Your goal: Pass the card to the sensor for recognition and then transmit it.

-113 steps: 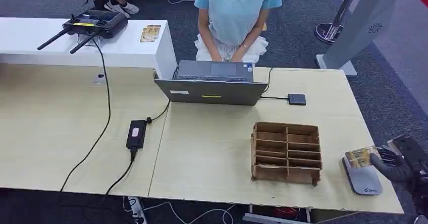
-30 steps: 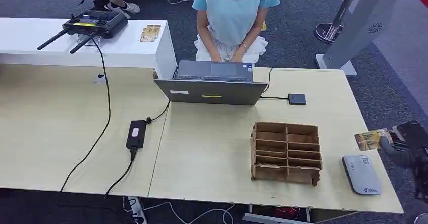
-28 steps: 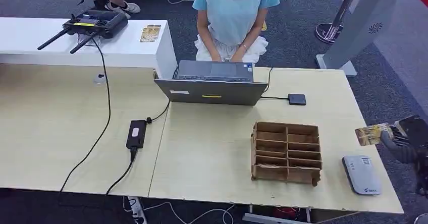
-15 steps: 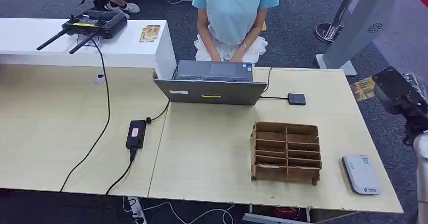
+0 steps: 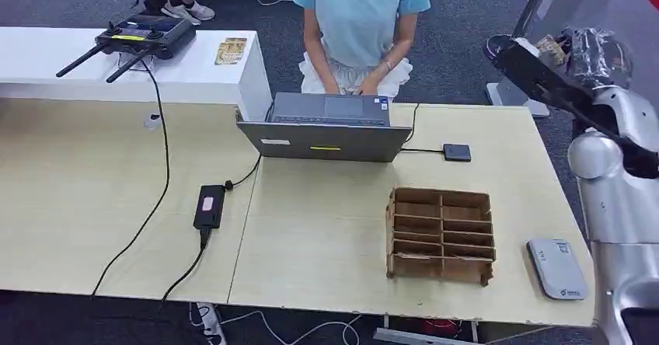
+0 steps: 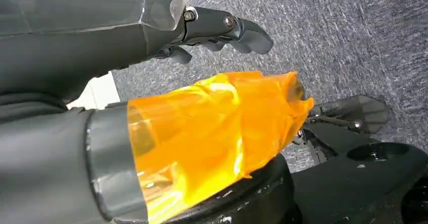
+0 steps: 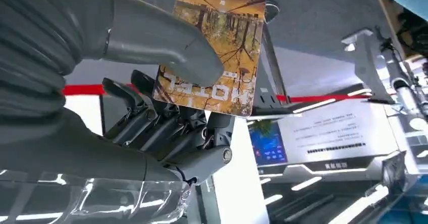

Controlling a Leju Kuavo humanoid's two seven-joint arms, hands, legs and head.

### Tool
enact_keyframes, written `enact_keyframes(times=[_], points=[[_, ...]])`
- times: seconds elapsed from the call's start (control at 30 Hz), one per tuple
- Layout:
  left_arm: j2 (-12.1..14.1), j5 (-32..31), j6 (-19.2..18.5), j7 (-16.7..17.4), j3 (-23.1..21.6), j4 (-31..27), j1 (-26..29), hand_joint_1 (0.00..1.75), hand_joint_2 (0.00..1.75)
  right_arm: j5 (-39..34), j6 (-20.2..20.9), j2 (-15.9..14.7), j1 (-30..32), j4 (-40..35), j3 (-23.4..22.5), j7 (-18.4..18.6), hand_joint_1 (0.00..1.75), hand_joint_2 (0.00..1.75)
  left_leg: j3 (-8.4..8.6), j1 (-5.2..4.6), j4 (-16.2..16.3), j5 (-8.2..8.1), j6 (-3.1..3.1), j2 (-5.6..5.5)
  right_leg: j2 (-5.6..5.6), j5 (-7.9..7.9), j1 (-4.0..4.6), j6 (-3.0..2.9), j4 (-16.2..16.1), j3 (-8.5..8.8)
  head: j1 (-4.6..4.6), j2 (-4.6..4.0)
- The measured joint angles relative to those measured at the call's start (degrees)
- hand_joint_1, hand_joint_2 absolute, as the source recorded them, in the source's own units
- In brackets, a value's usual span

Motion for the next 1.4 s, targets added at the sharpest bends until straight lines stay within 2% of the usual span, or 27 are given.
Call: enact_keyframes(times=[0.27,0.43,0.9,1.2,1.23,1.27,1.3,1.4], points=[[0.00,-1.07,-0.53,0.00,0.00,0.00,-0.01,0.00,0.00,3.24,-0.11,3.17,-3.11,3.17,4.51,-4.75,1.75,1.75,-0.03,0.00,0.00,0.02,0.03,-0.04,-0.04,0.00,0.00,0.00,-0.01,-0.01,0.00,0.02],[0.00,-1.73,-1.01,0.00,0.00,0.00,-0.03,0.00,0.00,2.04,-0.18,4.81,-3.47,4.66,6.80,-7.19,1.75,1.75,-0.03,0.00,0.00,0.02,0.03,-0.04,-0.04,0.00,0.00,0.00,-0.01,-0.01,0.00,0.00],[0.00,-2.84,-1.31,0.04,0.00,0.00,-0.02,0.00,0.00,5.08,-2.19,8.33,-4.80,9.64,12.83,-6.34,1.75,1.75,-0.05,0.00,0.00,0.03,0.03,-0.06,-0.05,0.00,0.00,0.00,0.00,-0.03,0.00,0.02],[0.00,-3.28,-1.31,0.04,0.00,0.00,-0.02,0.00,0.00,6.24,-5.01,8.96,-4.37,10.47,13.93,-5.73,1.75,1.75,-0.04,0.00,0.00,0.03,0.03,-0.06,-0.05,0.00,0.00,0.00,-0.02,-0.04,-0.02,0.00],[0.00,-3.30,-1.31,0.04,0.00,0.00,-0.01,0.00,0.00,6.26,-5.07,8.94,-4.19,10.45,13.95,-5.68,1.33,1.75,-0.04,0.00,0.01,0.03,0.03,-0.06,-0.05,0.00,0.00,0.00,-0.02,-0.04,0.00,0.02],[0.00,-3.39,-1.31,0.04,0.00,0.00,0.00,0.00,0.00,6.37,-5.07,8.94,-3.99,10.45,13.95,-5.68,0.30,1.75,-0.04,0.00,0.01,0.03,0.03,-0.06,-0.05,0.00,0.00,0.00,-0.02,-0.04,0.00,0.02],[0.00,-3.46,-1.31,0.04,0.00,0.00,0.00,0.00,0.00,6.48,-5.09,8.94,-3.83,10.45,13.93,-5.68,0.00,1.75,-0.04,0.00,0.01,0.03,0.03,-0.06,-0.05,0.00,0.00,0.00,-0.02,-0.04,0.00,0.02],[0.00,-3.63,-1.31,0.04,0.00,0.00,0.00,0.00,0.00,6.59,-5.33,8.94,-3.43,10.41,13.90,-5.66,0.00,1.75,-0.03,0.00,0.01,0.03,0.03,-0.05,-0.04,0.00,0.00,0.00,-0.01,-0.04,0.00,0.00]])
